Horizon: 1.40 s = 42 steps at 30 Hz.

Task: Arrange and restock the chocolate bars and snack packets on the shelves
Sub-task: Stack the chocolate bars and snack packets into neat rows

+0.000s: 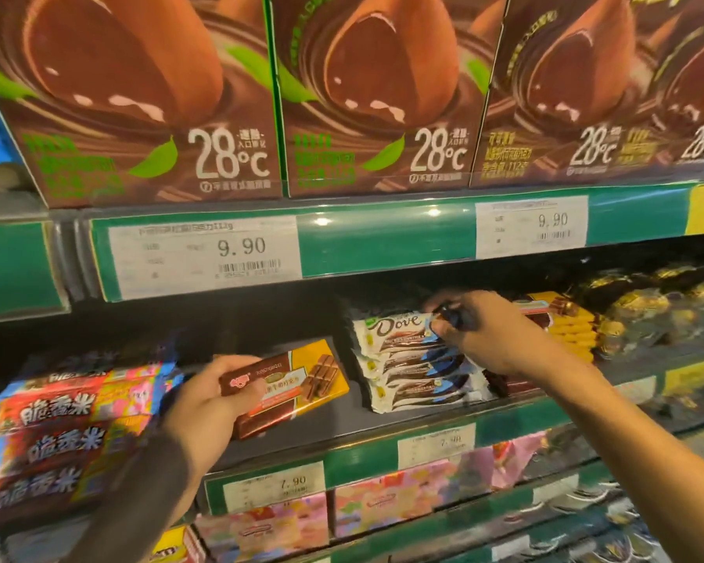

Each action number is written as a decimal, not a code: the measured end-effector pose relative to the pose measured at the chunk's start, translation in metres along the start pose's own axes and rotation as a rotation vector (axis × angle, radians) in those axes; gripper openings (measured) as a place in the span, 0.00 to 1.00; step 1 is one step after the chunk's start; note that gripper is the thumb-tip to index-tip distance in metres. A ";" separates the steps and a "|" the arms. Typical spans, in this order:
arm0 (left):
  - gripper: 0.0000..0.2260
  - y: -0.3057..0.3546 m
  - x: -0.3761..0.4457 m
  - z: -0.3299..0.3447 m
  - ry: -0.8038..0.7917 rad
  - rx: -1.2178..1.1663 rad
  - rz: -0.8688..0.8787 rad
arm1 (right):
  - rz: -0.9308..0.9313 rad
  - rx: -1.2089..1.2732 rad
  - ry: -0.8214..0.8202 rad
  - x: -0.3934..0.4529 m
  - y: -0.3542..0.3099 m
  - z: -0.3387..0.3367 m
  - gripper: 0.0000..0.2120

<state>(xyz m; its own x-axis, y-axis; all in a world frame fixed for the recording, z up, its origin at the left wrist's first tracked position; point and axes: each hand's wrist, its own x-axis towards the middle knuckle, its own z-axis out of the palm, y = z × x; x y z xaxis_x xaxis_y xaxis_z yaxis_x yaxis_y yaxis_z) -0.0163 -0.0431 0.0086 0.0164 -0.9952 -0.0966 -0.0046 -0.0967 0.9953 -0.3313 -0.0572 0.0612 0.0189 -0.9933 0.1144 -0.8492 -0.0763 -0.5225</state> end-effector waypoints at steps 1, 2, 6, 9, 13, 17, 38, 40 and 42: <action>0.10 -0.002 0.002 0.000 0.009 -0.012 -0.003 | -0.005 -0.014 0.015 -0.002 0.000 0.003 0.16; 0.10 -0.004 0.004 0.000 0.020 -0.023 -0.005 | -0.007 -0.038 0.015 -0.004 0.000 0.006 0.21; 0.12 -0.013 0.011 0.002 0.038 -0.090 0.010 | -0.033 -0.369 0.071 -0.014 0.000 0.017 0.29; 0.15 -0.017 0.014 0.002 0.027 -0.114 0.033 | -0.215 -0.546 0.256 -0.018 0.001 0.022 0.26; 0.16 -0.019 0.014 -0.002 0.008 -0.106 0.038 | -0.444 -0.505 0.254 -0.015 0.007 0.033 0.24; 0.13 -0.019 0.014 -0.006 0.013 -0.082 0.028 | -0.502 -0.518 0.247 -0.013 0.013 0.041 0.30; 0.25 0.024 -0.016 0.032 -0.249 -0.104 0.114 | -0.223 0.448 0.121 -0.062 -0.030 0.019 0.26; 0.14 0.035 -0.024 0.051 -0.304 -0.113 0.088 | -0.212 0.527 0.107 -0.063 -0.024 0.013 0.28; 0.13 0.041 -0.028 0.070 -0.339 -0.076 0.073 | -0.221 0.520 0.111 -0.066 -0.015 0.007 0.30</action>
<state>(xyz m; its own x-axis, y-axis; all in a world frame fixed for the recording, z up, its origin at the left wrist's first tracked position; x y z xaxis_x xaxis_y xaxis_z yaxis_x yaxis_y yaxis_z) -0.0865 -0.0202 0.0518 -0.3142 -0.9493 -0.0093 0.0812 -0.0366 0.9960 -0.3162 0.0088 0.0560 0.0871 -0.9360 0.3412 -0.4593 -0.3416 -0.8200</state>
